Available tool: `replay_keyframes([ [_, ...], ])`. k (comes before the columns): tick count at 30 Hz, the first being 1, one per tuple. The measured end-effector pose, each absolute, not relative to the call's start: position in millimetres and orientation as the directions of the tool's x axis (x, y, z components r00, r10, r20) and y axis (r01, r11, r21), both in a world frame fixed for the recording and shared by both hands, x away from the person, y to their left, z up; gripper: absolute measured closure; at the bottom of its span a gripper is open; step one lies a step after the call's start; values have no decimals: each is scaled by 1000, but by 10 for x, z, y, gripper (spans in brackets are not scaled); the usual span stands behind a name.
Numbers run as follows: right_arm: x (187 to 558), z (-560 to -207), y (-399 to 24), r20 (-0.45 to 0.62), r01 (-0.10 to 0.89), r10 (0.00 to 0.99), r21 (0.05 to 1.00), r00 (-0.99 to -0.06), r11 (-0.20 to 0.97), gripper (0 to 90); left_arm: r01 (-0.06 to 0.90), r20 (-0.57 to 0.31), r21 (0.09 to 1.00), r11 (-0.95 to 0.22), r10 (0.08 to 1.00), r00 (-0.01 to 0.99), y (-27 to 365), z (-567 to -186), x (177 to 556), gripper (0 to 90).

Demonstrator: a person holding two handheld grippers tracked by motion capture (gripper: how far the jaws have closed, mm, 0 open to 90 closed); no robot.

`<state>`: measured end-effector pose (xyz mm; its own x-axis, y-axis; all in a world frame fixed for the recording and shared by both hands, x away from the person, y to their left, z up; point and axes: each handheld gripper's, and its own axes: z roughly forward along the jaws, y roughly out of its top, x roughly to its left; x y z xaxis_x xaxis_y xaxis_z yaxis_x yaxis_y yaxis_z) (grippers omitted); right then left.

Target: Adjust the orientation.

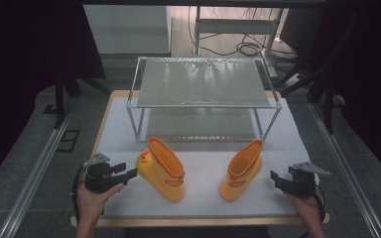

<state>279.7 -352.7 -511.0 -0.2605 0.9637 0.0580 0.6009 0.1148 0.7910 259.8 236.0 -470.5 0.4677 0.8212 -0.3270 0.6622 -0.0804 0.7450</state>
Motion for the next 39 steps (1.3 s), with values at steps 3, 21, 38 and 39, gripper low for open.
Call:
replay_keyframes([
  [3,2798,-5108,-3509,50,596,963,794,-266,124,265,658,-335,750,-68,818,467,2359,-4698,2582,503],
  [21,2779,-5113,-3601,115,591,952,803,-283,78,322,619,-286,770,-154,784,551,1863,-4679,2053,900],
  [38,2803,-5157,-3613,136,613,956,788,-259,54,322,504,-146,820,-269,755,640,786,-4943,1780,899],
  [39,2803,-5157,-3613,136,613,956,788,-259,54,322,502,-140,822,-270,759,636,744,-4951,1794,899],
])
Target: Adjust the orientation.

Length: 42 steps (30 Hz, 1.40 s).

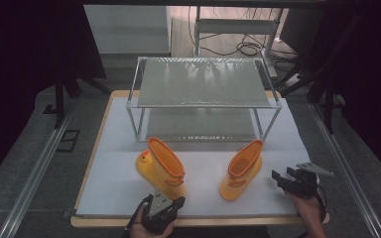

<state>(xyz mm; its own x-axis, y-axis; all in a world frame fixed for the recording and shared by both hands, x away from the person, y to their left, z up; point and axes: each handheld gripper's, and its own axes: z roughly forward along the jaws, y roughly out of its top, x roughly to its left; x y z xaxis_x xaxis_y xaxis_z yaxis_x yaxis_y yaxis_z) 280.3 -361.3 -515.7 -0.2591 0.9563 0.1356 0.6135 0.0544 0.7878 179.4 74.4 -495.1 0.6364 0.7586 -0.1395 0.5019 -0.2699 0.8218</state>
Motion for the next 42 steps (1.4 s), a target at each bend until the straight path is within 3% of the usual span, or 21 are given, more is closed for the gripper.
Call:
replay_keyframes([
  [13,2791,-5159,-3614,138,616,957,786,-255,51,321,462,-58,847,-262,820,570,620,-4985,1960,898],
  [21,2785,-5156,-3624,140,617,958,786,-251,47,319,487,-104,845,-219,828,552,911,-4977,1821,898],
  [31,2792,-5160,-3623,143,619,956,784,-254,47,318,534,-178,837,-117,865,469,1548,-4979,1701,897],
  [38,2798,-5173,-3630,148,625,957,780,-249,42,318,553,-212,831,-57,887,410,1783,-4982,1758,883],
  [42,2809,-5165,-3622,152,622,957,782,-249,37,318,550,-210,832,-73,877,433,1718,-4993,1724,846],
])
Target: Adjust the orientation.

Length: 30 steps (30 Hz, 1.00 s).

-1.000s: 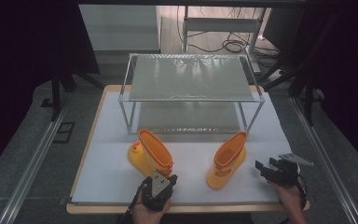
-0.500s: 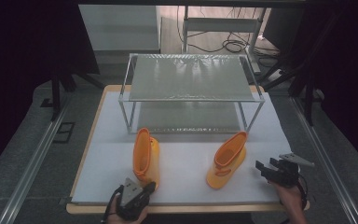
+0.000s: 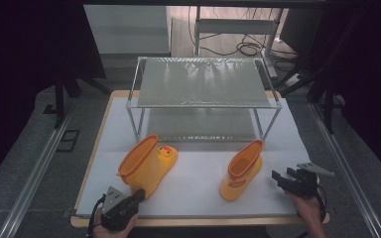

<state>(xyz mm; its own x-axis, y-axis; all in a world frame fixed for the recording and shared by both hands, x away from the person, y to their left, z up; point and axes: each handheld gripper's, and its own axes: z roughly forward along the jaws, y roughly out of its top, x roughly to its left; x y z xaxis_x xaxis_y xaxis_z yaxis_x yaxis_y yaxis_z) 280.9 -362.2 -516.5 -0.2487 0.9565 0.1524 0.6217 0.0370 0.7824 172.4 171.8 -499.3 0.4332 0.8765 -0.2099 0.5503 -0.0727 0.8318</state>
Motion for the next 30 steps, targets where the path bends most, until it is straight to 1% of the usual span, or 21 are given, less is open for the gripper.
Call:
replay_keyframes([
  [2,2810,-5163,-3617,150,620,956,784,-252,40,318,551,-210,830,-84,868,449,1672,-5000,1714,832],
  [5,2802,-5164,-3608,152,617,953,785,-261,44,317,542,-205,829,-137,828,522,1446,-4991,1725,800],
  [7,2800,-5165,-3604,154,616,953,787,-263,43,318,539,-201,829,-149,820,536,1389,-4982,1742,784],
  [10,2794,-5153,-3599,162,610,949,791,-270,39,328,518,-181,832,-197,787,590,1182,-4953,1861,705],
  [11,2794,-5153,-3599,162,610,949,791,-270,39,328,518,-181,832,-197,787,590,1182,-4953,1861,685],
  [12,2792,-5152,-3599,164,609,949,792,-271,37,330,521,-184,830,-198,784,592,1140,-4946,1893,685],
  [13,2786,-5149,-3606,166,607,947,794,-275,37,342,521,-189,827,-210,770,609,1069,-4932,1964,646],
  [15,2775,-5151,-3616,171,609,945,792,-280,37,349,528,-192,821,-217,767,613,1037,-4926,2002,606],
  [16,2775,-5151,-3616,171,609,945,792,-280,37,349,537,-201,814,-222,759,620,1009,-4920,2040,606],
  [18,2767,-5166,-3628,168,610,943,791,-286,44,364,549,-213,804,-231,749,627,948,-4903,2122,568],
  [23,2762,-5168,-3634,165,611,943,790,-289,49,372,553,-219,799,-236,743,633,913,-4895,2181,546],
  [28,2760,-5155,-3629,158,608,943,792,-291,55,369,564,-232,787,-249,728,645,889,-4876,2207,489],
  [30,2761,-5157,-3625,159,608,943,792,-292,55,370,567,-237,782,-260,718,655,874,-4852,2213,483],
])
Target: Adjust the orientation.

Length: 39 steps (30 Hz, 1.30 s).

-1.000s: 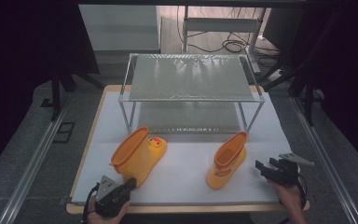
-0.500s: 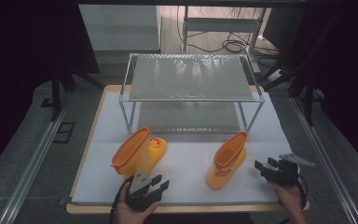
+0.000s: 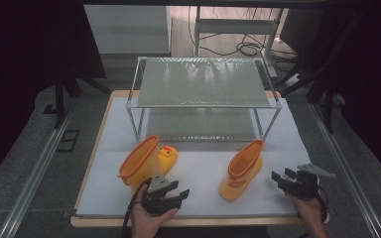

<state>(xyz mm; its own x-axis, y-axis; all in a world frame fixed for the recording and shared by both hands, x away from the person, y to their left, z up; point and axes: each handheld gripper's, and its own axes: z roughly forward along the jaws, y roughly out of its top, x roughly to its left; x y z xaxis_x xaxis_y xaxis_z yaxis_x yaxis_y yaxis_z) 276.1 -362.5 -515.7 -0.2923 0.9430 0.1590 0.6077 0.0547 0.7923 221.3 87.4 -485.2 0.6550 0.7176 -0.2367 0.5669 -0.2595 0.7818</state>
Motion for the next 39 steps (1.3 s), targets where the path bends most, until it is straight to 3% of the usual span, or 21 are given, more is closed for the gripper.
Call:
replay_keyframes([
  [9,2755,-5161,-3628,158,611,943,789,-294,59,369,590,-250,733,-337,674,695,819,-4640,2361,463],
  [15,2755,-5158,-3660,160,612,946,789,-283,49,367,587,-266,651,-482,579,771,643,-4351,2507,441],
  [23,2752,-5153,-3670,159,614,945,787,-287,54,366,598,-374,649,-470,487,789,648,-4033,2699,447],
  [39,2760,-5166,-3659,159,623,944,780,-291,61,364,586,-401,630,-509,433,807,251,-3440,3021,455],
])
